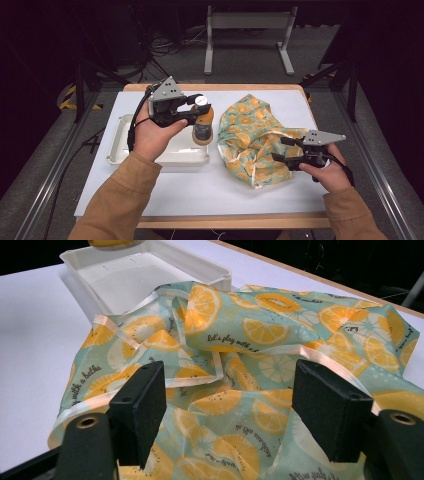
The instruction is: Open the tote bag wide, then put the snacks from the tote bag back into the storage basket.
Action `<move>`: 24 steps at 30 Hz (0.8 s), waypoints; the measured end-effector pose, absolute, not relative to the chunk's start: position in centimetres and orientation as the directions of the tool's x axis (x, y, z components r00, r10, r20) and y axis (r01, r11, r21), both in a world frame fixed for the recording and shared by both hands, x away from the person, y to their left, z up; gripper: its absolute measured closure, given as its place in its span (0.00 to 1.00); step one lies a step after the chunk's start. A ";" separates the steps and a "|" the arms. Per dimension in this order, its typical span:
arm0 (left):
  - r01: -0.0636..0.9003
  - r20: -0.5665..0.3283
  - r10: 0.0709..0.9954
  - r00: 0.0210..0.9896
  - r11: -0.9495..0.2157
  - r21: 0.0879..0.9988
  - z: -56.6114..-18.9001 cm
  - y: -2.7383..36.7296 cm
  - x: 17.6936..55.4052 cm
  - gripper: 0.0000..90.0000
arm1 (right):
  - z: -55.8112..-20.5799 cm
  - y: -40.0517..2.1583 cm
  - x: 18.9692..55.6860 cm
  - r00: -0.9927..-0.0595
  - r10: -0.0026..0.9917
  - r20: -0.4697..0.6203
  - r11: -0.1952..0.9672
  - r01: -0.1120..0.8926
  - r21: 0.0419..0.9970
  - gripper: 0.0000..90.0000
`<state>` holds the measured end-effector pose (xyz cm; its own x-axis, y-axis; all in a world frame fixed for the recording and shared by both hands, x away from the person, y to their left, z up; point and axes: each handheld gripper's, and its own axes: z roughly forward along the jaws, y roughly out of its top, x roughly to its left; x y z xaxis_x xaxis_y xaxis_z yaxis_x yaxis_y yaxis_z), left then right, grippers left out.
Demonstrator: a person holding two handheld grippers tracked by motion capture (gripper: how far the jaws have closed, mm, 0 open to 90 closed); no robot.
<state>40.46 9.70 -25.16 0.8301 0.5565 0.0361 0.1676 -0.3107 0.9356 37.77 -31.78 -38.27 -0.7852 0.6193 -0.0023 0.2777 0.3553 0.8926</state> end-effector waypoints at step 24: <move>0.226 0.014 0.588 0.809 -0.332 0.916 -31.3 11.7 41.5 0.65 | -38.7 -31.4 37.6 -0.790 0.613 -0.006 0.374 0.283 0.883 0.34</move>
